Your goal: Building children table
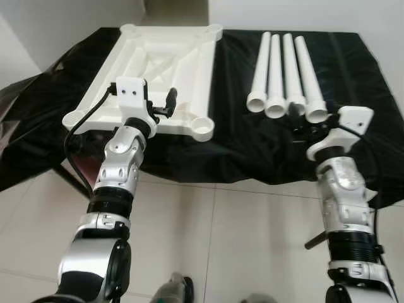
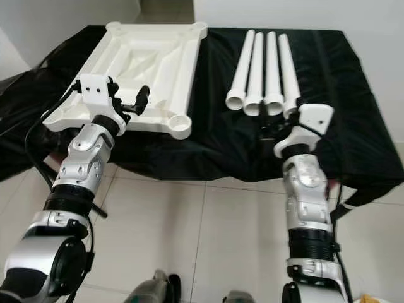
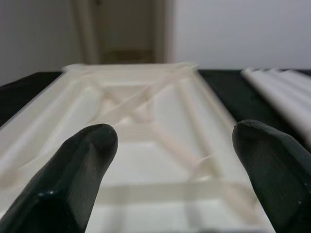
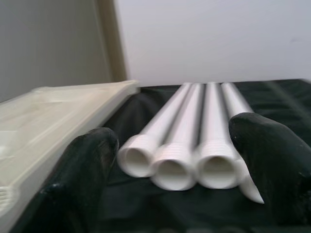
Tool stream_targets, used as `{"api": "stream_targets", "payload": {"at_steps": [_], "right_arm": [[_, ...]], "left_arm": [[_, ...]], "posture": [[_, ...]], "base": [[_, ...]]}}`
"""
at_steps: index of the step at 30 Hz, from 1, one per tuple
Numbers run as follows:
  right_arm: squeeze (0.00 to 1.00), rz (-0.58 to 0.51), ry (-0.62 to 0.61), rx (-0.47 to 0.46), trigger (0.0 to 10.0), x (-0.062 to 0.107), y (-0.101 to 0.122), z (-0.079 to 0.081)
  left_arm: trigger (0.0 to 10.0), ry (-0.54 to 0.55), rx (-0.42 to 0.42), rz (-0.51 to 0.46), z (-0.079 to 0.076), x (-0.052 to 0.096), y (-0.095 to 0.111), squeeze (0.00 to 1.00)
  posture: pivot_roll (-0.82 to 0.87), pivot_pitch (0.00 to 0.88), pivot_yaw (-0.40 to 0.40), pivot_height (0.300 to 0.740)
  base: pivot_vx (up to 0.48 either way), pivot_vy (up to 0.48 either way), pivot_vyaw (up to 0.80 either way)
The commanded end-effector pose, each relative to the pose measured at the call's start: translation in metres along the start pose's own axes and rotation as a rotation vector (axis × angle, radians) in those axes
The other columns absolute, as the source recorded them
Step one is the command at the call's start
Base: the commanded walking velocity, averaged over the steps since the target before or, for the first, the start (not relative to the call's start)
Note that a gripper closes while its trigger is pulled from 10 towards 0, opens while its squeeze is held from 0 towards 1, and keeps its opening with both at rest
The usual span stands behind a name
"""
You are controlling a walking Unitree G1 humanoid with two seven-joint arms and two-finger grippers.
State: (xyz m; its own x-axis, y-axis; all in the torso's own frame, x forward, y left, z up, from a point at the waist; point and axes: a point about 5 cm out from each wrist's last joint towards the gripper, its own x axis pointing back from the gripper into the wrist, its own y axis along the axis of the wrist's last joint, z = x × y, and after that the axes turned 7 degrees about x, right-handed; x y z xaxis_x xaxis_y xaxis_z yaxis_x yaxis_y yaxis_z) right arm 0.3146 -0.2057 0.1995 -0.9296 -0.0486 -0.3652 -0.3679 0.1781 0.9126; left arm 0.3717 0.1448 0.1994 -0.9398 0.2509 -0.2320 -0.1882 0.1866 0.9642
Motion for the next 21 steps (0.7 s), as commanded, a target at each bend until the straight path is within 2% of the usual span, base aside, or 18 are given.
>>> {"api": "stream_targets", "payload": {"at_steps": [1,3,7,18,21], "right_arm": [[0.00,-0.007,0.004,0.015,10.0,0.0047,0.0017,-0.0002],[0.00,-0.010,0.004,0.011,10.0,0.0058,0.0019,0.0000],[0.00,-0.036,0.002,-0.022,10.0,0.0029,0.0058,0.0024],[0.00,-0.028,0.010,-0.012,10.0,-0.0007,0.0048,0.0017],[0.00,-0.019,0.004,-0.016,10.0,-0.0028,0.0045,0.0010]], "left_arm": [[10.0,0.110,-0.013,-0.011,0.0045,0.0034,0.0017,0.00],[10.0,0.108,-0.015,-0.013,0.0037,0.0039,0.0023,0.00],[10.0,0.101,-0.028,-0.022,0.0015,0.0014,0.0057,0.00],[10.0,0.113,-0.046,-0.012,0.0081,0.0038,0.0065,0.00],[10.0,0.120,-0.044,-0.001,0.0084,0.0039,0.0062,0.00]], "posture": [[-0.02,0.079,0.071,0.740],[-0.02,0.078,0.070,0.740],[-0.03,0.071,0.073,0.740],[-0.02,0.063,0.077,0.740],[-0.02,0.063,0.077,0.740]], "base": [[0.000,0.000,0.79],[0.000,0.000,0.79],[0.000,0.000,0.00],[0.000,0.000,0.00],[0.000,0.000,-0.74]]}}
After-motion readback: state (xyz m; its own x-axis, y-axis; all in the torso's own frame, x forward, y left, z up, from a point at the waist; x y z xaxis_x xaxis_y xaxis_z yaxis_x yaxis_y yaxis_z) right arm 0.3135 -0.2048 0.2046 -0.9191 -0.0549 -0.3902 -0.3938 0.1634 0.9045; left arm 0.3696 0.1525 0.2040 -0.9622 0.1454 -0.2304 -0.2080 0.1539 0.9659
